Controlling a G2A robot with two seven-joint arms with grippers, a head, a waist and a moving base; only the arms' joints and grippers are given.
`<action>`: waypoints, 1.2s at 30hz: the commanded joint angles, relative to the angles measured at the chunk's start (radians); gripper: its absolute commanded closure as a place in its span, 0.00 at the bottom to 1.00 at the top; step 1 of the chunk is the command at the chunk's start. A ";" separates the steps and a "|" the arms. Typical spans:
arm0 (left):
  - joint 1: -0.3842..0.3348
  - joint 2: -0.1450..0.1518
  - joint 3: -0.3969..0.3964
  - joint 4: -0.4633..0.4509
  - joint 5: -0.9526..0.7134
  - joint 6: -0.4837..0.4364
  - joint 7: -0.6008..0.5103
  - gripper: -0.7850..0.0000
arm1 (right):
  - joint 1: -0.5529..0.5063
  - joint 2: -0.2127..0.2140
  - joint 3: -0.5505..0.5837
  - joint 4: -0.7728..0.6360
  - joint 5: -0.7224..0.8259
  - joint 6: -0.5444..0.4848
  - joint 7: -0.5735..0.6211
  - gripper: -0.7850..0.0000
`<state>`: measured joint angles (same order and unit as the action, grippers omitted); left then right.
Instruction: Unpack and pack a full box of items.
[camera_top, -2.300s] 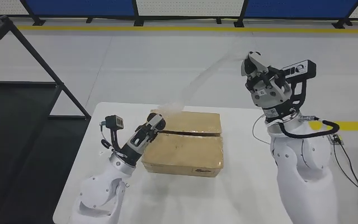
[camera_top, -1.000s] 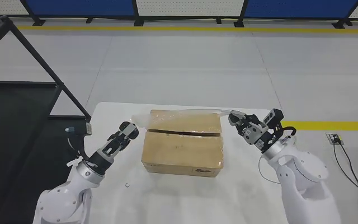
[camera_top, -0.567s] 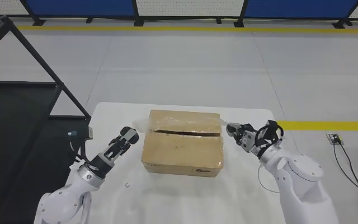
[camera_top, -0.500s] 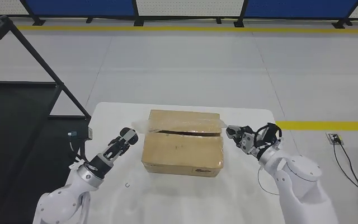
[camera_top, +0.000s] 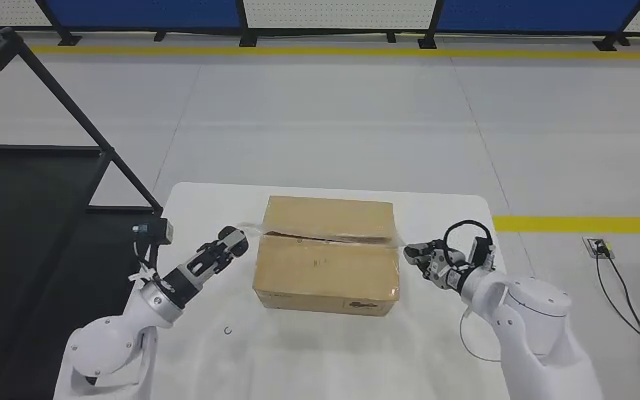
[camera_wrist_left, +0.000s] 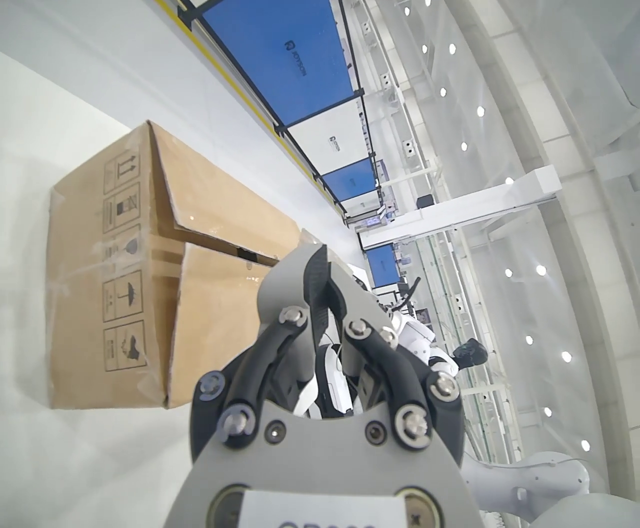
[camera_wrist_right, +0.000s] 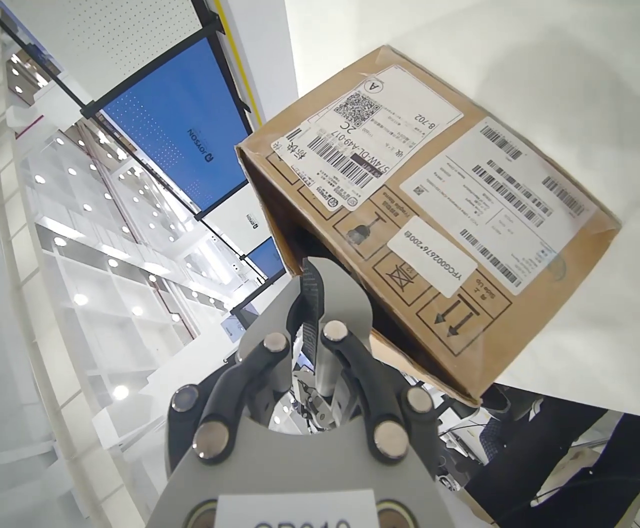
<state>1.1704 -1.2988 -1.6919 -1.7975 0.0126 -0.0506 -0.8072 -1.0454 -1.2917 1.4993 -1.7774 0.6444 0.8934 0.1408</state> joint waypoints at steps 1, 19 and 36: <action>-0.010 0.004 0.007 0.014 0.038 -0.005 0.004 1.00 | 0.001 0.000 -0.001 -0.001 0.008 0.006 -0.007 1.00; -0.003 0.028 0.027 0.029 0.026 -0.040 0.033 1.00 | -0.010 0.007 0.026 -0.013 0.080 -0.021 -0.042 0.52; -0.002 0.050 0.042 0.021 0.003 -0.033 0.024 1.00 | -0.028 0.020 0.088 -0.010 0.117 -0.098 -0.042 0.05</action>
<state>1.1684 -1.2505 -1.6515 -1.7749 0.0160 -0.0841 -0.7830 -1.0717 -1.2726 1.5885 -1.7823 0.7726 0.8205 0.0896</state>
